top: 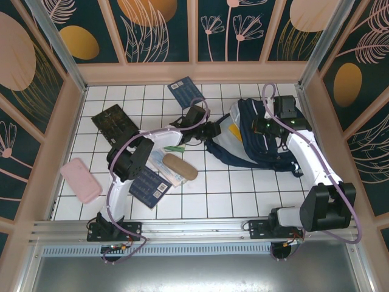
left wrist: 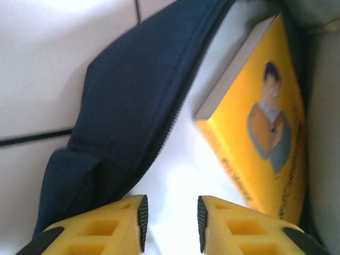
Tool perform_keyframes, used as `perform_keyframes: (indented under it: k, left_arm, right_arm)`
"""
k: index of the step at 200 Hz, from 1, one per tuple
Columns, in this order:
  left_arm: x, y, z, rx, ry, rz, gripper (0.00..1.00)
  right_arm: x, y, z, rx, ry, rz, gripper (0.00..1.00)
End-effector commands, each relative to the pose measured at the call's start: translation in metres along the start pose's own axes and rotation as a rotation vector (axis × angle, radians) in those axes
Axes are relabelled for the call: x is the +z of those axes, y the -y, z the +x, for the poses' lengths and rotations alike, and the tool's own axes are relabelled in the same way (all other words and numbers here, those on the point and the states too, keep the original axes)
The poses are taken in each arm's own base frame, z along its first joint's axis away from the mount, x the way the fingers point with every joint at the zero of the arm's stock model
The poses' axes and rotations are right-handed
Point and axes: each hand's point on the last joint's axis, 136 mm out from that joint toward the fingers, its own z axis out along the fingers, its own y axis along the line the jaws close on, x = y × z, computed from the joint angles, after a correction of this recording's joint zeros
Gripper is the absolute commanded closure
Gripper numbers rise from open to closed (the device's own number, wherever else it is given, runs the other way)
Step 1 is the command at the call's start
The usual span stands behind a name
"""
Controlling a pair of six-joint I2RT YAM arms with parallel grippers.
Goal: Pack books, pencil case, and school supplies into a backpack
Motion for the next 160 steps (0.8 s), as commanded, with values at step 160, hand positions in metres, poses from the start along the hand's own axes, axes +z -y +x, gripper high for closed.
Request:
perform_keyframes:
  k: [160]
  left_arm:
    - [0.052, 0.061, 0.055, -0.329, -0.068, 0.106, 0.53]
  right_arm:
    - [-0.03, -0.042, -0.065, -0.013, 0.163, -0.173, 1.0]
